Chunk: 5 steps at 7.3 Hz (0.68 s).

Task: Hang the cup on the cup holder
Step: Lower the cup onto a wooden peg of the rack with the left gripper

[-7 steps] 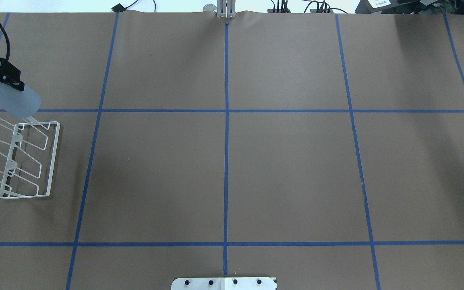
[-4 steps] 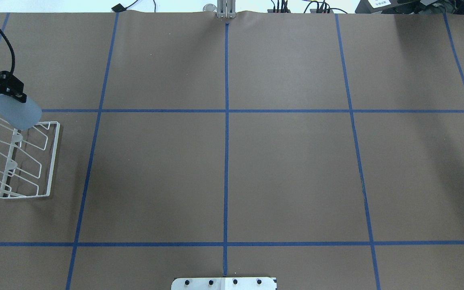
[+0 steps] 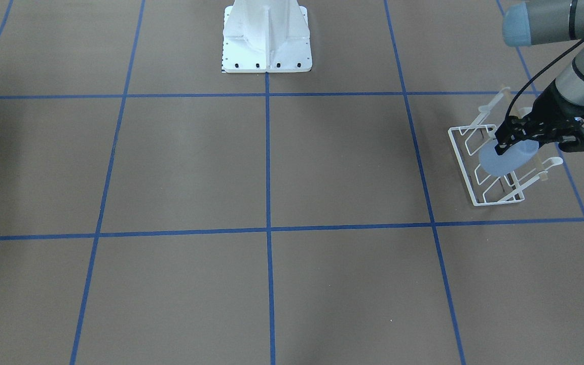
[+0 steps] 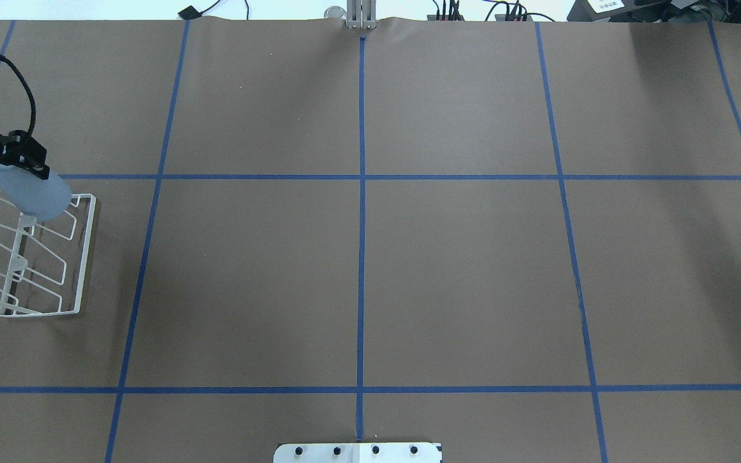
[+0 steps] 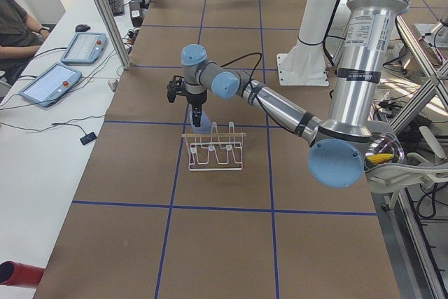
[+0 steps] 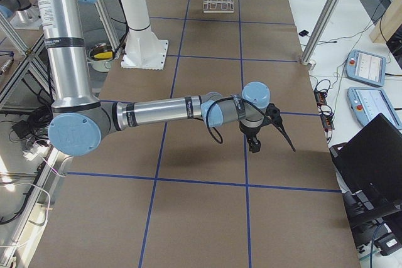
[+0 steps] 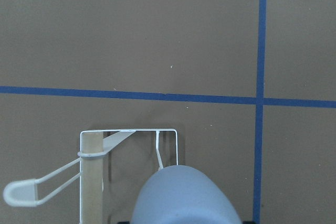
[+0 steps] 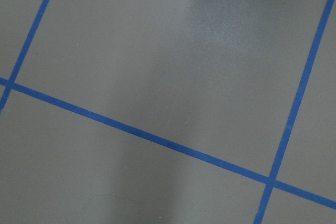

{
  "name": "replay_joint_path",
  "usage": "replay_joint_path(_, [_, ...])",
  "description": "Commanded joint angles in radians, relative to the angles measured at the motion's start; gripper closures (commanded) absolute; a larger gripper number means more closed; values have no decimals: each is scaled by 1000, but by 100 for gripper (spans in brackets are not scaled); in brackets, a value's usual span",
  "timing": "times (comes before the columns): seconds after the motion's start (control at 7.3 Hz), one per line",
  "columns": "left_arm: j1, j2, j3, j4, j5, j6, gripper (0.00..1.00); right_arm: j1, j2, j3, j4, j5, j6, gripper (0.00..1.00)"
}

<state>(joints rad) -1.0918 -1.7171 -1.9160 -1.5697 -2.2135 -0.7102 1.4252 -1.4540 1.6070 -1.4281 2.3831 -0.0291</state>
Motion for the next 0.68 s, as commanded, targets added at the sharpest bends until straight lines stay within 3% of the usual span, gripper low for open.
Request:
replay_joint_path(0.0, [4, 2, 6, -3, 1, 5, 32, 0, 1, 1, 0, -1, 0, 0])
replay_joint_path(0.14, [4, 2, 6, -3, 1, 3, 2, 0, 3, 1, 0, -1, 0, 0])
replay_joint_path(0.55, [3, -4, 5, -3, 9, 1, 2, 4, 0, 13, -2, -1, 0, 0])
